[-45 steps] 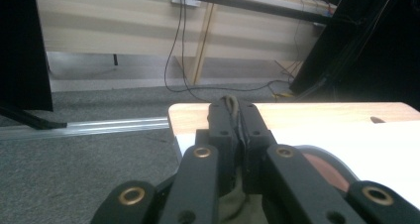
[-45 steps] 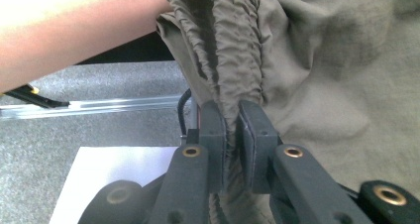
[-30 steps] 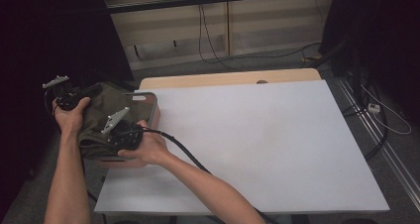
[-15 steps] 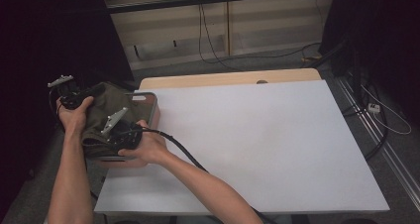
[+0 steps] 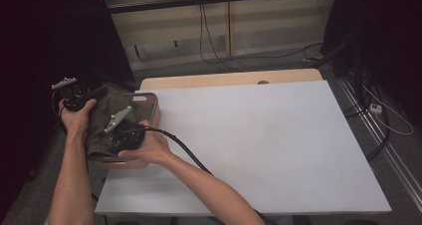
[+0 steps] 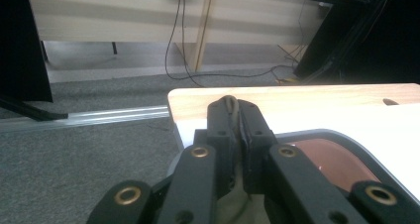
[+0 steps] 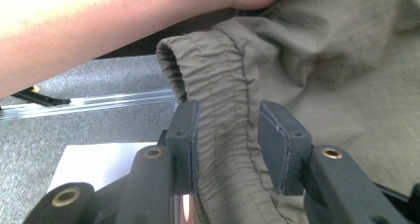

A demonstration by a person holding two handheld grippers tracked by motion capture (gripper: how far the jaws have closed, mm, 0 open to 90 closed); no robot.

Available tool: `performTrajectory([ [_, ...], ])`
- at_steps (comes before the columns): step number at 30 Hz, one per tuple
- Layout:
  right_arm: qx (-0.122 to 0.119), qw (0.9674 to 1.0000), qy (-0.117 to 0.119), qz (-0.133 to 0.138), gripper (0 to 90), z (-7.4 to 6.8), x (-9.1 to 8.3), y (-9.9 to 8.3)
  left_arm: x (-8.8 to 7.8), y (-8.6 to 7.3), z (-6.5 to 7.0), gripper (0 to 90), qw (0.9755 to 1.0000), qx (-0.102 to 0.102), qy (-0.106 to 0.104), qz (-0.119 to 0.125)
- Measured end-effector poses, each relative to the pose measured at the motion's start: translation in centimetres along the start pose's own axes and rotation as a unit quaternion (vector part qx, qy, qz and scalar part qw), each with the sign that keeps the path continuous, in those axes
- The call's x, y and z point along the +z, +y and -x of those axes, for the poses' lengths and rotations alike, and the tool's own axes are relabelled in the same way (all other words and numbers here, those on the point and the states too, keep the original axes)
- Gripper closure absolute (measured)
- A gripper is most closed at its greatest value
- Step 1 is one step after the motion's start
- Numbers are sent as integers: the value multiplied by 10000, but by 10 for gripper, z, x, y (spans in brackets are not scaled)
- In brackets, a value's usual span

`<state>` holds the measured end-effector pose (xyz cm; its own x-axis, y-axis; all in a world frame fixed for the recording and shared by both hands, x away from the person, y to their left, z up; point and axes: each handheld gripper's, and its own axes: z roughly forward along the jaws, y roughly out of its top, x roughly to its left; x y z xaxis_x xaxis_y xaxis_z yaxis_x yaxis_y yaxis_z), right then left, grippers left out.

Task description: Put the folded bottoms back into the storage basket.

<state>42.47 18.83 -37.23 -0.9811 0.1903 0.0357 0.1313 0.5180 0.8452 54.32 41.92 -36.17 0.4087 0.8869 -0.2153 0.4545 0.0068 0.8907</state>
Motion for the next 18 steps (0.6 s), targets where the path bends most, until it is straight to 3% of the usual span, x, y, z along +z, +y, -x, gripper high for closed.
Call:
performTrajectory([
  [6, 147, 9998, 12, 134, 486, 4, -9, -8, 4, -5, -1, 758, 9998, -76, 165, -109],
  [9, 205, 9996, -15, 187, 442, 5, -14, -12, 3, -7, -3, 631, 9994, -83, 264, -198],
  [15, 237, 9992, -82, 306, 402, 5, -27, -20, -11, -10, -5, 503, 9990, -10, 390, -201],
  [18, 289, 9989, -132, 354, 342, 4, -33, -23, -19, -12, -8, 432, 9984, -17, 473, -311],
])
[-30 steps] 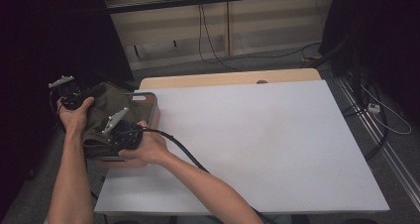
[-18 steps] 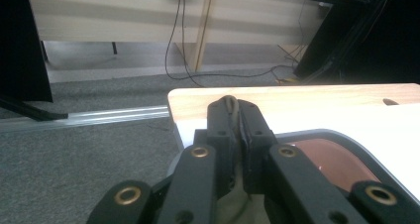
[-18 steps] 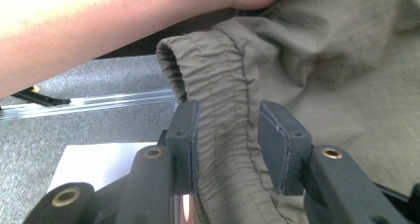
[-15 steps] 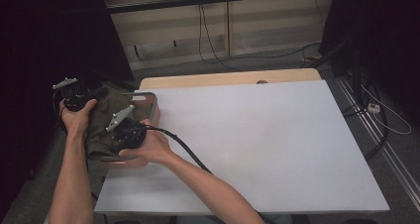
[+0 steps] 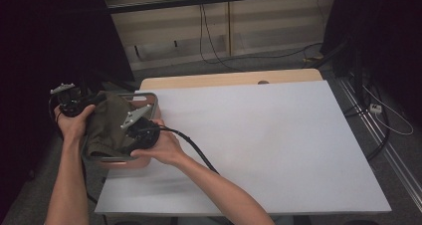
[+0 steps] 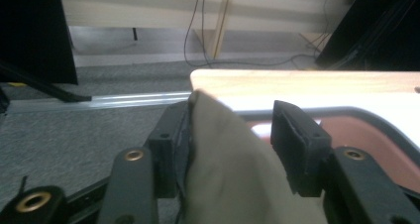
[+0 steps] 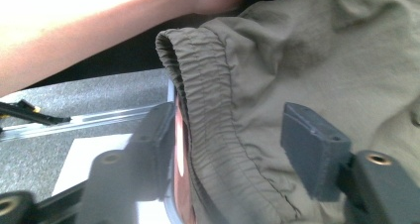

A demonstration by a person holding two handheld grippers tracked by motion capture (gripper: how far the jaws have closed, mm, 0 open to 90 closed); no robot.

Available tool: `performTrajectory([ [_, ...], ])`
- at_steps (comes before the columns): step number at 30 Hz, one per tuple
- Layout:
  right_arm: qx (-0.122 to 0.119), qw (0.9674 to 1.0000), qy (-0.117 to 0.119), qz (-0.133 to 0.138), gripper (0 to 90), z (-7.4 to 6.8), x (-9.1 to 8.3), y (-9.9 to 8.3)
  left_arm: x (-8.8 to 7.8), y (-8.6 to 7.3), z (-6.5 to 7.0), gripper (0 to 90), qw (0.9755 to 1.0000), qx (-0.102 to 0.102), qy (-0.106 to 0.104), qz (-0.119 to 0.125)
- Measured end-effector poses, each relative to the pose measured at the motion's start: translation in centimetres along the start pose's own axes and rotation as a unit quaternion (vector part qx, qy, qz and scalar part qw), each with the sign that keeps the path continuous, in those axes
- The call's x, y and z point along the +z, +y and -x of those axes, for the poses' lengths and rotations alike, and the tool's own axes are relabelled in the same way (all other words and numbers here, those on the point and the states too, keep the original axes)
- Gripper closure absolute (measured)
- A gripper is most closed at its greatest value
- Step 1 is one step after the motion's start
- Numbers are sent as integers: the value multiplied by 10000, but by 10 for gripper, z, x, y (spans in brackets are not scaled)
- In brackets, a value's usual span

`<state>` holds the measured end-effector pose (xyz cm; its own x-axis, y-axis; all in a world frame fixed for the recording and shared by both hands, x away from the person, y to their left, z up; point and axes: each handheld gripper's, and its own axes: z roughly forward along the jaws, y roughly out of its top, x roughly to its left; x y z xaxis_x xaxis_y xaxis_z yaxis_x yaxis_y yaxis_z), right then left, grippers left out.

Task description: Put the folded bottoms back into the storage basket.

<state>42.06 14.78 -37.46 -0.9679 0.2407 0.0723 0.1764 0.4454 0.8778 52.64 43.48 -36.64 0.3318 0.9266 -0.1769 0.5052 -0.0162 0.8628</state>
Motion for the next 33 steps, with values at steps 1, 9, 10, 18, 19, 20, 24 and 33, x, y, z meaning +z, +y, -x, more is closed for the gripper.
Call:
performTrajectory([
  [1, 1, 10000, -18, 6, 339, 0, -1, -1, -3, -1, -1, 412, 10000, -13, 8, -6],
  [9, 17, 9999, -104, 115, 251, -3, -17, -7, -21, -13, -8, 547, 9988, -436, -197, -80],
  [10, 3, 9999, -99, 117, 254, -4, -18, -8, -21, -15, -8, 551, 9985, -473, -252, -99],
  [18, 34, 9999, -130, 85, 244, -5, -24, -12, -21, -27, 0, 724, 9982, -424, -108, -417],
  [19, 36, 9998, -154, 90, 249, -5, -25, -13, -21, -27, -1, 778, 9981, -450, -183, -379],
  [20, 32, 9997, -203, 105, 253, -5, -26, -13, -21, -27, -1, 846, 9979, -469, -234, -377],
  [24, 23, 9997, -240, 104, 250, -4, -29, -14, -16, -25, 2, 870, 9974, -300, -269, -597],
  [33, 67, 9996, -209, 170, 248, -5, -32, -15, 1, -25, 10, 873, 9948, 7, -243, -984],
])
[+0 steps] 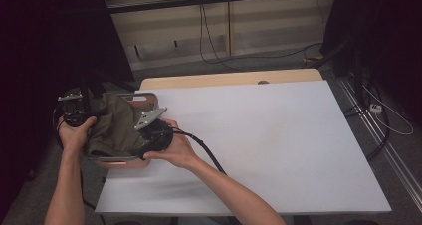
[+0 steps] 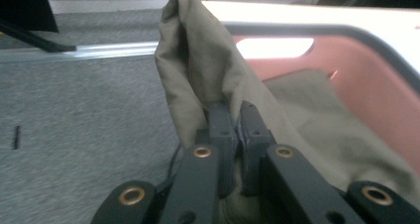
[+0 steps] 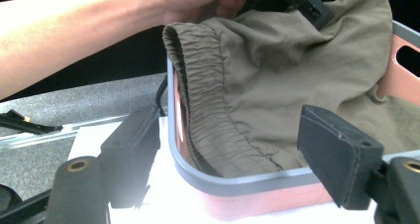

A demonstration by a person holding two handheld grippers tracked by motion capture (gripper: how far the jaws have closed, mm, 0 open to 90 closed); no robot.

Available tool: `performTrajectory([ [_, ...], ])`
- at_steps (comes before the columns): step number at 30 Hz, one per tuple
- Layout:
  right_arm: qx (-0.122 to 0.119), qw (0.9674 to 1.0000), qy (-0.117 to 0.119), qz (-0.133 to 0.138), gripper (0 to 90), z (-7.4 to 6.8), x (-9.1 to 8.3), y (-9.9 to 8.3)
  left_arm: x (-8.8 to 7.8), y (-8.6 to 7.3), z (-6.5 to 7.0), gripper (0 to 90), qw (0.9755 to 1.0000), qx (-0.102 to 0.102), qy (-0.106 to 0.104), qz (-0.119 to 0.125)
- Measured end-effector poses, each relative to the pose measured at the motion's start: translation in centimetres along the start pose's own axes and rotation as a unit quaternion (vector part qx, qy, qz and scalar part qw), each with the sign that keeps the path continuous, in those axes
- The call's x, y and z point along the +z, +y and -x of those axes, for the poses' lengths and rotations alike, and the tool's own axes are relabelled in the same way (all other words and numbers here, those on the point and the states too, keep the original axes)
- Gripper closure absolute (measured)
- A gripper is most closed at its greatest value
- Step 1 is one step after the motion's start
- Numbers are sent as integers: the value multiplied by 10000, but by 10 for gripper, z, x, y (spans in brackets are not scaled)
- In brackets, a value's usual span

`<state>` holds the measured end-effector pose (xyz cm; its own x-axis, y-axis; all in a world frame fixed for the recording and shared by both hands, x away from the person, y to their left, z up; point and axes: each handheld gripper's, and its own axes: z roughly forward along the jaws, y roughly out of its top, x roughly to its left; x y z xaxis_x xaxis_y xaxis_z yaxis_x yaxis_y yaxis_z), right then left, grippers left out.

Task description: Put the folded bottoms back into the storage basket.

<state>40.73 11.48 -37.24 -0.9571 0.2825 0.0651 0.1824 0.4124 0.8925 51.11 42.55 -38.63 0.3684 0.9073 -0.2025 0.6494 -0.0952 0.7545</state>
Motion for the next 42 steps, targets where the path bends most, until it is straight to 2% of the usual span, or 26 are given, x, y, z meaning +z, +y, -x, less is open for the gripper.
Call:
performTrajectory([
  [1, -1, 10000, 1, -1, 248, 0, 0, 0, 0, -1, -2, 873, 9999, -65, -94, -42],
  [3, -5, 10000, -14, 8, 248, 0, -1, 0, 1, -3, -2, 873, 9999, -26, -122, -40],
  [5, 9, 10000, -17, 17, 247, 0, -2, -1, 2, -4, -1, 873, 9999, 58, -117, -93],
  [7, 12, 10000, -15, 23, 247, 0, -2, -1, 4, -4, 2, 873, 9993, 275, -59, -256],
  [10, 15, 10000, -14, 15, 247, 0, -2, -2, 5, -3, 3, 872, 9988, 216, -136, -425],
  [12, 20, 10000, -16, 35, 246, 0, -2, -2, 6, -3, 3, 872, 9987, 277, -89, -409],
  [15, 45, 10000, -21, 65, 246, 1, -3, -3, 6, -4, 4, 870, 9987, 306, -136, -381],
  [18, 49, 10000, -17, 68, 244, 1, -3, -4, 4, -4, 3, 857, 9991, 313, -121, -275],
  [20, 56, 10000, -11, 78, 241, 0, -3, -5, 2, -5, 2, 835, 9994, 297, -172, -101],
  [24, 90, 9999, -72, 118, 209, 1, -6, -6, -2, -6, 3, 737, 9990, 293, -324, 110],
  [26, 93, 9998, -107, 129, 199, 1, -7, -6, -5, -6, 3, 693, 9991, 234, -331, 157],
  [28, 88, 9998, -127, 160, 187, 2, -9, -6, -8, -5, 4, 628, 9986, 299, -388, 204],
  [32, 133, 9995, -188, 209, 165, 3, -11, -8, -14, -4, 9, 517, 9980, 453, -328, 306],
  [35, 141, 9995, -239, 173, 140, 5, -12, -10, -20, -2, 13, 408, 9978, 479, -154, 429],
  [38, 166, 9993, -265, 193, 129, 5, -13, -10, -26, 1, 16, 313, 9966, 492, -9, 662],
  [42, 160, 9990, -362, 198, 117, 6, -13, -10, -29, 4, 19, 222, 9949, 615, 129, 783],
])
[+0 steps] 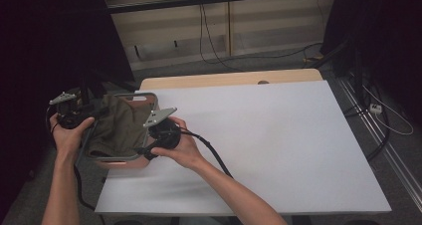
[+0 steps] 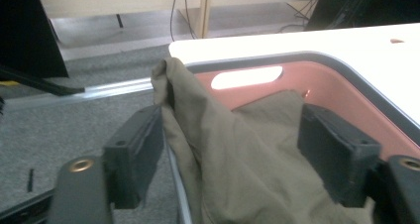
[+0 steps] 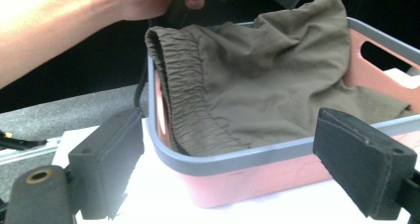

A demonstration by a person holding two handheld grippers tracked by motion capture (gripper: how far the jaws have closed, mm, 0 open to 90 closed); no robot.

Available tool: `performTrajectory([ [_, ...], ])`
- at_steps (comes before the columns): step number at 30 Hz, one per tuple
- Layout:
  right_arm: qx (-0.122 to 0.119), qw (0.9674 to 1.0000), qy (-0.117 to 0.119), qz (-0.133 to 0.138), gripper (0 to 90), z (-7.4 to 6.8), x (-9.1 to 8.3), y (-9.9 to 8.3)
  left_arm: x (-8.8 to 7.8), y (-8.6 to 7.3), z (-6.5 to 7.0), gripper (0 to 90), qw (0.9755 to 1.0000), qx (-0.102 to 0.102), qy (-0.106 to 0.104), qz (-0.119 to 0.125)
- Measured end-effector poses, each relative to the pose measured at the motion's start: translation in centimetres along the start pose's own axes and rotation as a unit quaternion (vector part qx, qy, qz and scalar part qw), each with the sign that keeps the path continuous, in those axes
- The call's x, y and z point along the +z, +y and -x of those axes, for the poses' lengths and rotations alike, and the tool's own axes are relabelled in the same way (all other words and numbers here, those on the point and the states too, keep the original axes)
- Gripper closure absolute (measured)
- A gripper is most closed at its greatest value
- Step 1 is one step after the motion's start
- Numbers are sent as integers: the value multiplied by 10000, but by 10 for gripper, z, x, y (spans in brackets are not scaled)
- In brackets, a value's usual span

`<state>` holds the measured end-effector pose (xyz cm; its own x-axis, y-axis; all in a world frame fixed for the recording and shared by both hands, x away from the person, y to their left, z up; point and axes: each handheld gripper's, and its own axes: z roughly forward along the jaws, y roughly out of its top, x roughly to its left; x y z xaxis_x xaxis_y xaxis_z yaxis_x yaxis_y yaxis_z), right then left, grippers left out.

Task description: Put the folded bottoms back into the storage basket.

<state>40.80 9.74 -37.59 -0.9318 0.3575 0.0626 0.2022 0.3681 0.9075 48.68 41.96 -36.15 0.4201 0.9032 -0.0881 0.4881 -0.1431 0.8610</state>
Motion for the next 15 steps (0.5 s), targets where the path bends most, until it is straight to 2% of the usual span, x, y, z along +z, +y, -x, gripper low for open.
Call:
performTrajectory([
  [2, 25, 10000, 5, -2, 115, 1, 0, 0, -1, 0, 2, 157, 10000, 21, 34, 49],
  [4, 91, 10000, 25, -19, 109, 2, 1, -1, -3, 0, 3, 137, 10000, 57, -10, 71],
  [8, 172, 9998, -5, -36, 77, 4, 3, -3, -12, -3, 8, 54, 9995, 101, 85, 285],
  [10, 206, 9998, -32, -31, 76, 4, 5, -4, -16, -5, 9, 46, 9993, 102, 12, 365],
  [15, 124, 9997, -179, -79, 75, 0, 6, -5, -29, -9, 15, 35, 9985, 168, 16, 518],
])
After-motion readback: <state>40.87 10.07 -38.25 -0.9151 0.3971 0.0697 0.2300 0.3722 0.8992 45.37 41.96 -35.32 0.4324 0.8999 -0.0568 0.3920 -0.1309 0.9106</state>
